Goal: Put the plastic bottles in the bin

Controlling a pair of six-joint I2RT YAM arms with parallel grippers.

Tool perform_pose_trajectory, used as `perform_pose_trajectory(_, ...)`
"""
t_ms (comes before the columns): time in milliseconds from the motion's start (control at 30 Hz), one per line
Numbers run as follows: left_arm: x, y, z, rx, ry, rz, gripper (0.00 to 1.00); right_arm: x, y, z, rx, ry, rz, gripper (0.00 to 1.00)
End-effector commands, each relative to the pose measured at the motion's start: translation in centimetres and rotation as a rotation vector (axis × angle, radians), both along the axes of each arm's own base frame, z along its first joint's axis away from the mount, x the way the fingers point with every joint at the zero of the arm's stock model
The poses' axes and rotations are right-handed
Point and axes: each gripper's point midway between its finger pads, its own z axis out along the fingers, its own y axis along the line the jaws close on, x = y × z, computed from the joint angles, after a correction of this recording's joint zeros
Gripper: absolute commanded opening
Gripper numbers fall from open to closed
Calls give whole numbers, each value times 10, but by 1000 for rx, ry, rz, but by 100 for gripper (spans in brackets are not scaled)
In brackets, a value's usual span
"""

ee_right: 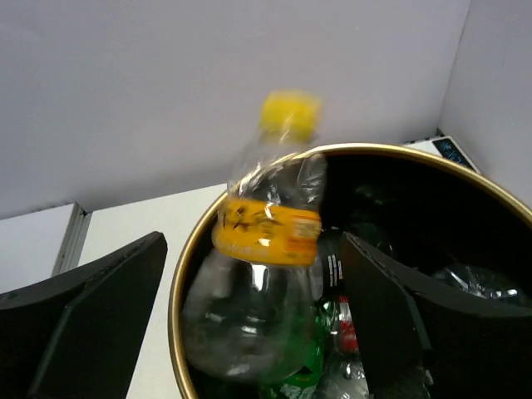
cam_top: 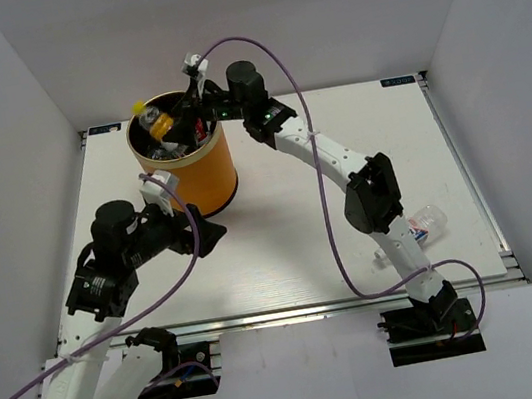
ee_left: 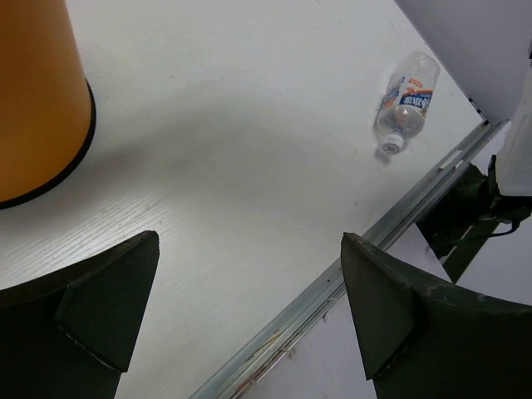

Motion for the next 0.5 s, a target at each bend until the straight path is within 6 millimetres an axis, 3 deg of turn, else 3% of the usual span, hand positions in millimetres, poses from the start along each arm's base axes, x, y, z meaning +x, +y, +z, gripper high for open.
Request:
perform_pose_trajectory(0,2,-14,-3,-23,22,-74,100,-3,-15,78,123,-173,-63,90)
perform_pose_trajectory(67,8,-22,-1,-39,13,-106,100,-1,-31,99,121,-200,-112,90)
perform_pose_trajectory(100,13,-28,-7,-36,39,-127,100,16,-45,105,115,-209,-187,90)
perform_pose_trajectory(133,20,-33,-7,-46,22,-137,100,18,-61,121,115,-204,-240,90)
perform_pose_trajectory(167,21,-40,-8,-52,22,-164,100,28,-70,117,97,-188,-288,90)
perform_pose_trajectory(200,24,-46,-11,-45,20,-184,100,38,-98,124,53,-166,-381,90)
perform_pose_trajectory(233,27,-52,-10,-50,16,-205,100,43,-109,125,31,-159,-420,77)
perform_pose_trajectory(267,36,-62,-18,-46,28,-220,100,65,-143,101,-62,-91,-511,59)
perform_pose_trajectory(300,34,-75,-16,-50,26,-263,100,58,-164,122,-61,-125,-549,33)
perform_pose_trajectory(333,43,-87,-24,-46,36,-286,100,87,-205,95,-129,-63,-694,0)
perform_pose_trajectory(367,39,-95,-16,-57,9,-312,100,89,-220,88,-163,-53,-726,0)
perform_pose_trajectory(400,37,-115,-32,-33,46,-352,100,71,-242,98,-186,-41,-747,0)
perform_pose_trajectory(433,38,-128,-29,-27,32,-382,100,76,-261,79,-249,-27,-793,0)
perform_pose_trajectory(467,38,-142,-31,-18,19,-410,100,78,-301,66,-311,-4,-856,0)
